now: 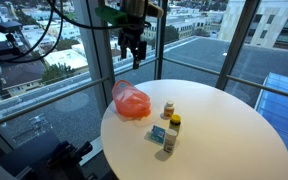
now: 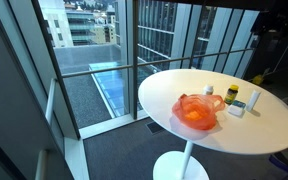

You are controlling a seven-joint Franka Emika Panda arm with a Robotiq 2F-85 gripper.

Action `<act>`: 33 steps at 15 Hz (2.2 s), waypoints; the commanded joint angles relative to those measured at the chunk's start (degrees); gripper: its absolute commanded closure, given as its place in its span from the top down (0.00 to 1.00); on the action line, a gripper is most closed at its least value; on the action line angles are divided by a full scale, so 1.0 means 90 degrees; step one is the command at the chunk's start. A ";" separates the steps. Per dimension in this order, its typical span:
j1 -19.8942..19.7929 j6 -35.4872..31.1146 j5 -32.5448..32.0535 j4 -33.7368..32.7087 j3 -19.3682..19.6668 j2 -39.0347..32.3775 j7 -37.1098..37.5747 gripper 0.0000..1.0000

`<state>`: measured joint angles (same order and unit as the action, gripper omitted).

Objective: Put the yellow bottle in the plastic bag

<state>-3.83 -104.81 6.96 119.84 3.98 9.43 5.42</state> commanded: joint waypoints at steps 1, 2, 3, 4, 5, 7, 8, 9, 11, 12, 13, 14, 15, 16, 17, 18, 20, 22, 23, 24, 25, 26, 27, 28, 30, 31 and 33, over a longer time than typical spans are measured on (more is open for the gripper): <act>-0.0230 -0.0196 -0.0292 -0.0292 0.0140 -0.0516 0.0353 1.00; -0.0282 -0.0288 -0.0351 -0.0313 0.0188 -0.0646 0.0407 1.00; -0.0341 -0.0371 -0.0457 -0.0355 0.0234 -0.0797 0.0533 1.00; -0.0385 -0.0412 -0.0449 -0.0391 0.0290 -0.0937 0.0566 1.00; -0.0425 -0.0510 -0.0493 -0.0420 0.0338 -0.1068 0.0639 1.00; -0.0488 -0.0614 -0.0503 -0.0533 0.0431 -0.1351 0.0728 1.00; -0.0516 -0.0694 -0.0519 -0.0586 0.0477 -0.1489 0.0783 1.00; -0.0536 -0.0772 -0.0534 -0.0636 0.0524 -0.1619 0.0830 1.00; -0.0561 -0.0964 -0.0564 -0.0690 0.0598 -0.1826 0.0902 1.00; -0.0570 -0.1069 -0.0579 -0.0711 0.0622 -0.1913 0.0829 1.00; -0.0579 -0.1130 -0.0596 -0.0754 0.0648 -0.2007 0.0767 1.00; -0.0596 -0.1207 -0.0605 -0.0797 0.0674 -0.2104 0.0727 1.00; -0.0615 -0.1151 -0.0554 -0.0862 0.0691 -0.2181 0.0657 1.00; -0.0631 -0.0992 -0.0418 -0.0916 0.0684 -0.2179 0.0559 1.00; -0.0582 -0.1199 -0.0490 -0.0630 0.0671 -0.2050 0.0679 1.00; -0.0588 -0.1192 -0.0489 -0.0675 0.0675 -0.2100 0.0672 1.00; -0.0589 -0.1187 -0.0489 -0.0713 0.0678 -0.2127 0.0671 1.00; -0.0589 -0.1181 -0.0489 -0.0726 0.0678 -0.2126 0.0671 1.00; -0.0578 -0.1362 -0.0575 -0.0686 0.0696 -0.2154 0.0759 1.00; -0.0606 -0.1439 -0.0519 -0.0691 0.0695 -0.2232 0.0644 1.00; -0.0639 -0.1573 -0.0423 -0.0712 0.0696 -0.2346 0.0562 1.00; -0.0651 -0.1720 -0.0406 -0.0724 0.0701 -0.2446 0.0546 1.00; -0.0670 -0.1899 -0.0349 -0.0736 0.0692 -0.2567 0.0455 1.00; -0.0678 -0.2135 -0.0324 -0.0720 0.0682 -0.2656 0.0378 1.00; -0.0703 -0.2488 -0.0296 -0.0742 0.0664 -0.2878 0.0269 1.00; -0.0724 -0.2606 -0.0265 -0.0759 0.0654 -0.2992 0.0207 1.00; -0.0751 -0.2839 -0.0222 -0.0768 0.0638 -0.3200 0.0108 1.00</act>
<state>-9.43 -128.05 3.28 113.88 10.27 -17.07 9.13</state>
